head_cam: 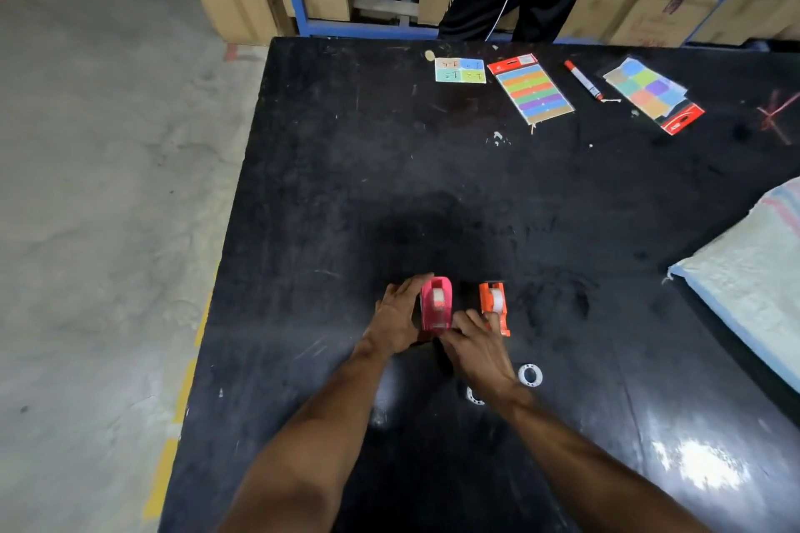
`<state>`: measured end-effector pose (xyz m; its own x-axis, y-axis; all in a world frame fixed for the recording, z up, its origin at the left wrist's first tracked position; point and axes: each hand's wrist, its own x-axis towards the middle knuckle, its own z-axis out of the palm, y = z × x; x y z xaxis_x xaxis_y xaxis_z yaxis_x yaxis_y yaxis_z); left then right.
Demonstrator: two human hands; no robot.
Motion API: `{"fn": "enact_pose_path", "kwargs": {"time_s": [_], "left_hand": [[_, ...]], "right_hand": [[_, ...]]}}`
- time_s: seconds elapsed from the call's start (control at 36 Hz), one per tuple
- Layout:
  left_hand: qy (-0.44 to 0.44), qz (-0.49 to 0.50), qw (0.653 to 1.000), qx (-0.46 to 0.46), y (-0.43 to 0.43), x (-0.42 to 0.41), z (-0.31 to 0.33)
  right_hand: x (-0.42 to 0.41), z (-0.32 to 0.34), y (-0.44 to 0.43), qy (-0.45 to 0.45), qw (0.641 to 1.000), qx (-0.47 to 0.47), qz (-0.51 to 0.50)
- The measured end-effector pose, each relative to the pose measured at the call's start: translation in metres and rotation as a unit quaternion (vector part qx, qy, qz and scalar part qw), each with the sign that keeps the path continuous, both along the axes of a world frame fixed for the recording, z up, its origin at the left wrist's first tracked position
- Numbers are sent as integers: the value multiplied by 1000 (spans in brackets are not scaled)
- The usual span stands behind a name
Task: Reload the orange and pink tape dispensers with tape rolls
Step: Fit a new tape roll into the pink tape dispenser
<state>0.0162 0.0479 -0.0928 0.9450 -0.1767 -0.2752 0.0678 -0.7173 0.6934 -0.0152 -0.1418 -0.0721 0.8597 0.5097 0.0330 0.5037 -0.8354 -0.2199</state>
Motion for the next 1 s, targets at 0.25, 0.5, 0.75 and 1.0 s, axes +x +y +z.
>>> {"fn": "enact_pose_path", "kwargs": {"time_s": [0.25,0.5,0.75,1.0], "left_hand": [[13,1,1000,15,-1,1,-4],[24,15,999,21,-6,-3,-3],[58,25,997,41,-11,-3,0],[83,10,996,25,-17,-15,35]], "right_hand": [[2,-10,6,24,999,29,-33],[2,-11,8,48,997,25,-62],[-8,-10,7,21,998,-12,-55],[-28,5,-37,9,999,-4,-36]]}}
